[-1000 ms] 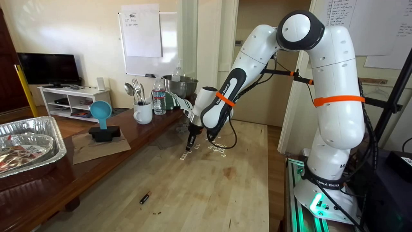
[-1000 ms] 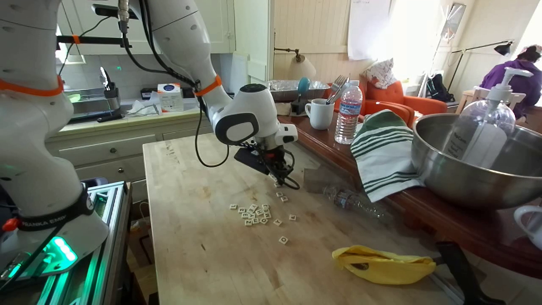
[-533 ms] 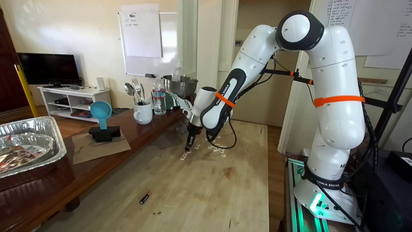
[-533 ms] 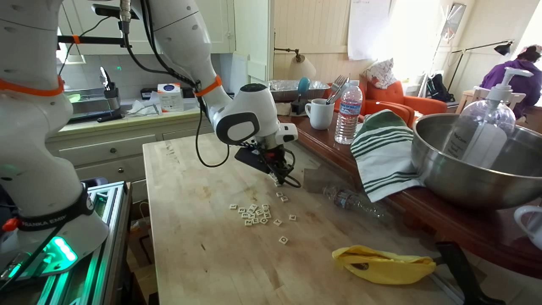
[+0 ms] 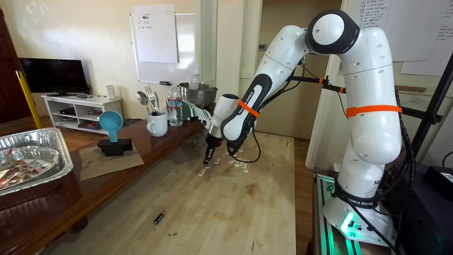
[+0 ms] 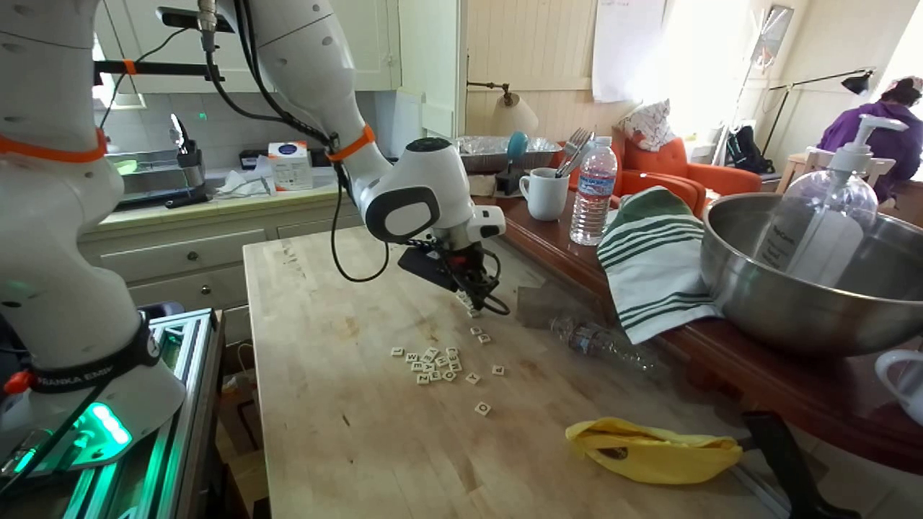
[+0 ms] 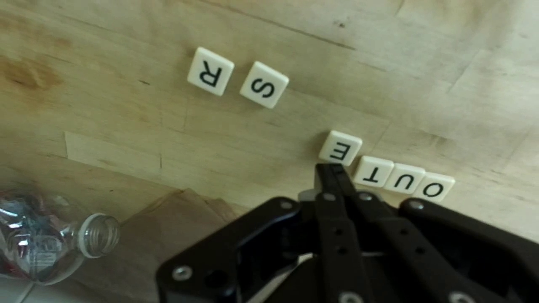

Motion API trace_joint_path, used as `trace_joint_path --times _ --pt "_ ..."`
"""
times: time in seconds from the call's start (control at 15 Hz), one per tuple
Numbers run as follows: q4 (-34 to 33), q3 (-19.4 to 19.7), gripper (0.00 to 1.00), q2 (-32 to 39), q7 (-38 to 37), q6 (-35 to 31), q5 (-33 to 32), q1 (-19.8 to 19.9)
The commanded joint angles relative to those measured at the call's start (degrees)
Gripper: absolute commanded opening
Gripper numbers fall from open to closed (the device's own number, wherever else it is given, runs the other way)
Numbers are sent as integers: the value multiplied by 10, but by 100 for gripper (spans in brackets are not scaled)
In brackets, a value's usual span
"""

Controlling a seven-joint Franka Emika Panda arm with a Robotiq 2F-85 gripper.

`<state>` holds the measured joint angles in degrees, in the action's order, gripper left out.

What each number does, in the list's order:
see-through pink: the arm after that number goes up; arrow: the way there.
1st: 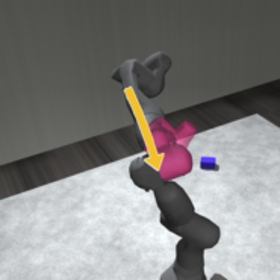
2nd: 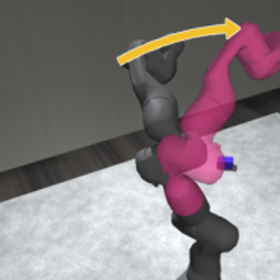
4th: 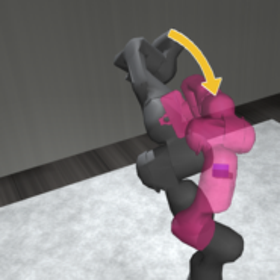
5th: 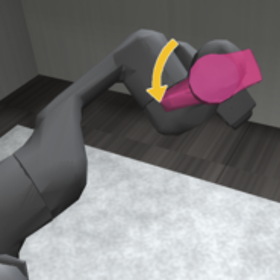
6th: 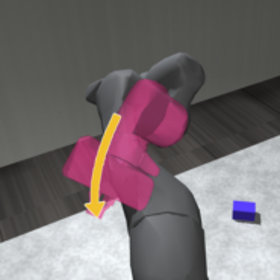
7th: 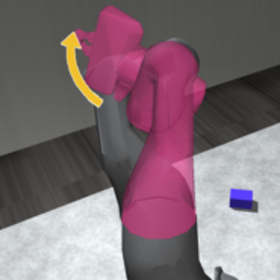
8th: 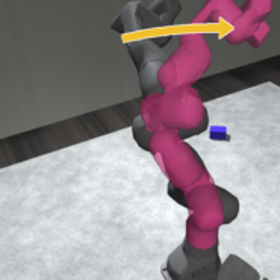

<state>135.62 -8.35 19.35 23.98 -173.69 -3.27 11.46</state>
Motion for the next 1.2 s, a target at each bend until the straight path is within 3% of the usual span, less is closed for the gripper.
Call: trace_joint_path --times 0.0,0.4,1.13 --pt "8 16 0 -6 -28 20 -11 -18" --pt "4 57 0 -2 -58 28 -32 -55" --pt "-9 75 0 14 -71 26 -43 -75"
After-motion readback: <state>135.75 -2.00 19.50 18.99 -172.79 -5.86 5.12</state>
